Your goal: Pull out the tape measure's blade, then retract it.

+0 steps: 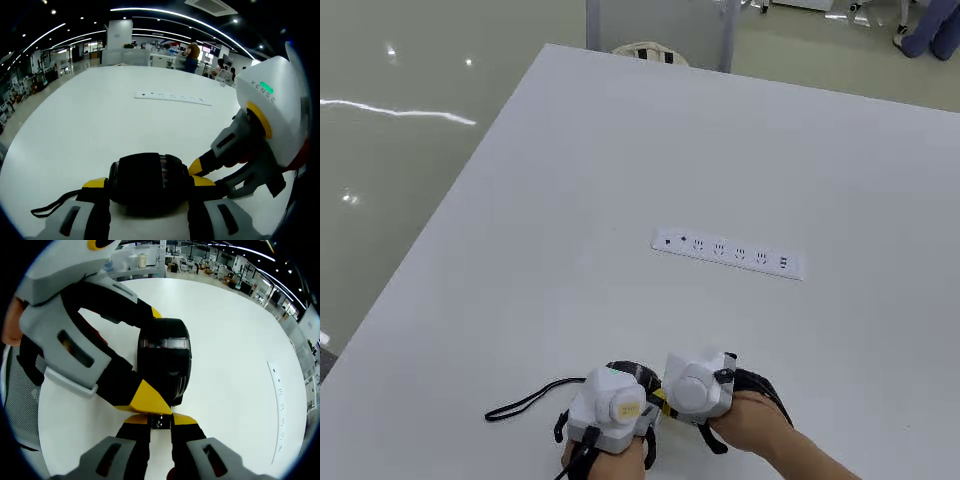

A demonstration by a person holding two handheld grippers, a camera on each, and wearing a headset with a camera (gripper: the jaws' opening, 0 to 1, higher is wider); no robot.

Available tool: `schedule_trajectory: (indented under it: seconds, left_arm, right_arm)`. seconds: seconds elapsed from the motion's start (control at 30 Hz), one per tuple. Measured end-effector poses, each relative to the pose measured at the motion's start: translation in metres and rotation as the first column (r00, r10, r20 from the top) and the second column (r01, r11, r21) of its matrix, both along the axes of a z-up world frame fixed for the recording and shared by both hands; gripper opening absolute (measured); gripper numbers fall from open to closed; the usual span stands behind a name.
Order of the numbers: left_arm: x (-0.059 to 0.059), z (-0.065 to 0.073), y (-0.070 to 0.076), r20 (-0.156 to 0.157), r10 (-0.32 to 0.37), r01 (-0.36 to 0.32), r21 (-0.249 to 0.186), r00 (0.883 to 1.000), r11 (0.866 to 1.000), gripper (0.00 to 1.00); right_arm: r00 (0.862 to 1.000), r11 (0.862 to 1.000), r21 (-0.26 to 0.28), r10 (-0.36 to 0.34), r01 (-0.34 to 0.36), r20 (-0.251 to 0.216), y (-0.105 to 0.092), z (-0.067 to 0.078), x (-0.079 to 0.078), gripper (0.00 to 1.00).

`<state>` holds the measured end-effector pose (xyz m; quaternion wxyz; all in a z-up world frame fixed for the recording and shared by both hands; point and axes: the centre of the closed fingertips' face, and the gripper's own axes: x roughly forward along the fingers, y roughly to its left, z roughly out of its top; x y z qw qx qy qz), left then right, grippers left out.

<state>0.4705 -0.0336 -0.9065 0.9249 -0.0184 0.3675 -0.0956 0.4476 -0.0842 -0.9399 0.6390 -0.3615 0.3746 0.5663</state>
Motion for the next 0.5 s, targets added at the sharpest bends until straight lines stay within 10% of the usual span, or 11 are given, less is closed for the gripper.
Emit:
schedule_trajectory:
  seconds: [0.5]
  left_arm:
    - [0.0011, 0.0004, -0.0002, 0.009, -0.003, 0.003, 0.006, 1.0, 1.0, 0.6]
  right_arm:
    - [1.0, 1.0, 0.001, 0.004, -0.004, 0.008, 0.0, 0.0006, -0.0002, 0.16]
